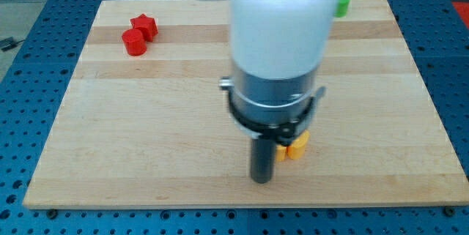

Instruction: Push the yellow blocks slightly to right

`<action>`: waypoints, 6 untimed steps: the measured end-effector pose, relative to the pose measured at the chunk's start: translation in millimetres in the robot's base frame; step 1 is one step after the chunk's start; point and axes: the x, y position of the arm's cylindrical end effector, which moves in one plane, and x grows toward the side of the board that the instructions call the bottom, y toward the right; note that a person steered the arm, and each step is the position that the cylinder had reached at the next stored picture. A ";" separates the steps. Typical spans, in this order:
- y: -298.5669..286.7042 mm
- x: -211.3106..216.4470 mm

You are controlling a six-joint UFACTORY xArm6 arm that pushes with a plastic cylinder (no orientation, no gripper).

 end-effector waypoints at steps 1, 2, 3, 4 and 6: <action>-49.4 -2.6; -53.3 -22.9; -24.4 -40.6; 18.8 -42.7; 115.0 -41.5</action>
